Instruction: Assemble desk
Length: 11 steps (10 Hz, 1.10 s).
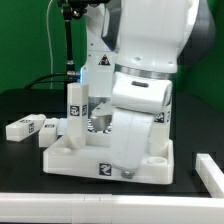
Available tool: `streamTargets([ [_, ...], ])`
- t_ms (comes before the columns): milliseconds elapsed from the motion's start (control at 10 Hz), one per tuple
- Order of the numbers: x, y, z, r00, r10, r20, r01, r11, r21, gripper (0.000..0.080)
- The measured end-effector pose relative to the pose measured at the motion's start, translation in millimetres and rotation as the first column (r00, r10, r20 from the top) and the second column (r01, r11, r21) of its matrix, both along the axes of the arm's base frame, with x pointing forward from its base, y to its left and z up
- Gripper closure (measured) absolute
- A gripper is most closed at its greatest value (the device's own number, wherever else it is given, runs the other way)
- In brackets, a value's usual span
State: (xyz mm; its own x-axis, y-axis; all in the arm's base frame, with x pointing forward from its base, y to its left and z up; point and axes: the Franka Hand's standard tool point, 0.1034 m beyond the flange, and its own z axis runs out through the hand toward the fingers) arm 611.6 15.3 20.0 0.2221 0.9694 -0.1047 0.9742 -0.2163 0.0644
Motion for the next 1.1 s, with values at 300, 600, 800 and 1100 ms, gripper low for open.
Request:
streamTargets([
  [300, 9.8, 5.7, -1.5, 0.999, 0.049, 0.000, -0.049, 0.999, -0.002, 0.0737],
  [600, 10.4, 0.8, -1.7, 0.981, 0.193, -0.021, -0.194, 0.981, -0.028, 0.0737],
  [800, 17.4, 12.5, -0.3, 0.979, 0.203, -0.015, -0.204, 0.979, -0.021, 0.0737],
  [1100, 42.2, 19.8, -0.9, 0.978, 0.206, -0.025, -0.206, 0.978, -0.027, 0.0737],
])
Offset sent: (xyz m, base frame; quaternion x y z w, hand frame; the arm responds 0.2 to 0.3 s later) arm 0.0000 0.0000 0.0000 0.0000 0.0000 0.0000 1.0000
